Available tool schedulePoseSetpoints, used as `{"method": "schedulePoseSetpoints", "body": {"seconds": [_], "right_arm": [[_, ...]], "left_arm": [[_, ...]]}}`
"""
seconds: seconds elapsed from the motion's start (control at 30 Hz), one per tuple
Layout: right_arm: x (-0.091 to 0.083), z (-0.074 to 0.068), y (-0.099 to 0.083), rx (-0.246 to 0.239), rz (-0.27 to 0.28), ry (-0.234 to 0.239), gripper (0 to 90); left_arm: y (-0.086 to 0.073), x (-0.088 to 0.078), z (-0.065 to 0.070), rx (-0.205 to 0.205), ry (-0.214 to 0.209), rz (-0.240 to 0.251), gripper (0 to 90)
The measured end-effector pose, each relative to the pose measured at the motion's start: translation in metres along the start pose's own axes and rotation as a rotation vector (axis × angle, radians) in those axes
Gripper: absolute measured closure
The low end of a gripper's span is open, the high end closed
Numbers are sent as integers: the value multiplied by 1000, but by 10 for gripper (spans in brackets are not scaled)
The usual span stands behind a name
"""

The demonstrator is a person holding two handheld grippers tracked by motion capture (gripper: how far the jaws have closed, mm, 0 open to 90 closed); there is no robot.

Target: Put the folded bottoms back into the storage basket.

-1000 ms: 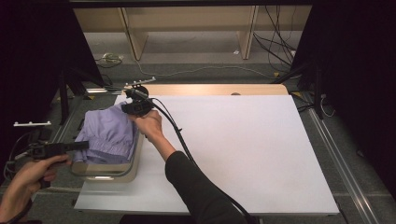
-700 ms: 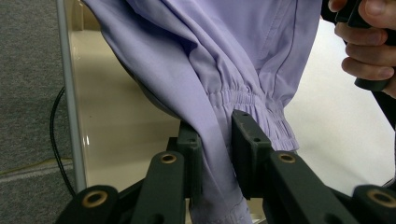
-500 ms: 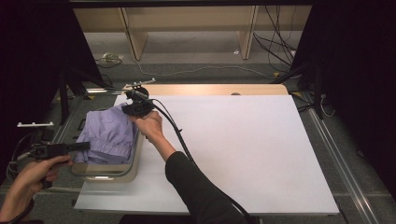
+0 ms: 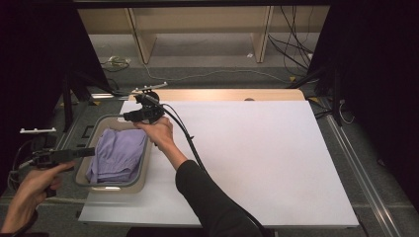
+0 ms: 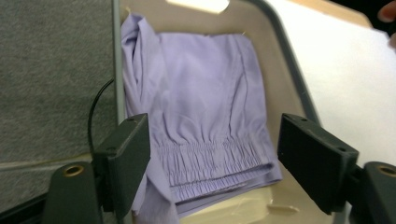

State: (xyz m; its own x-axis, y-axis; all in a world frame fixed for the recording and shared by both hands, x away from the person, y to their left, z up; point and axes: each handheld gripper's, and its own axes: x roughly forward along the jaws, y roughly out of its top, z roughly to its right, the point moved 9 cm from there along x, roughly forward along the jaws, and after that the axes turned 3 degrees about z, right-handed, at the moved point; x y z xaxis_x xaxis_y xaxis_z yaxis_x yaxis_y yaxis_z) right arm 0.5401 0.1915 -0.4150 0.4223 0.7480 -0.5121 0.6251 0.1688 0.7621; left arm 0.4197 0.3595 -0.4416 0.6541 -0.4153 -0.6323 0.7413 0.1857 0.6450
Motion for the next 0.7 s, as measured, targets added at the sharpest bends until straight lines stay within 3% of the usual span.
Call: {"method": "schedulePoseSetpoints", "body": {"seconds": [0.37, 0.7], "right_arm": [[-3, -1, -1, -20, -5, 14, 370], [-7, 0, 0, -26, -1, 14, 351]], "left_arm": [[-4, 6, 9, 17, -36, -31, 254], [-4, 7, 14, 28, -49, -23, 246]]}}
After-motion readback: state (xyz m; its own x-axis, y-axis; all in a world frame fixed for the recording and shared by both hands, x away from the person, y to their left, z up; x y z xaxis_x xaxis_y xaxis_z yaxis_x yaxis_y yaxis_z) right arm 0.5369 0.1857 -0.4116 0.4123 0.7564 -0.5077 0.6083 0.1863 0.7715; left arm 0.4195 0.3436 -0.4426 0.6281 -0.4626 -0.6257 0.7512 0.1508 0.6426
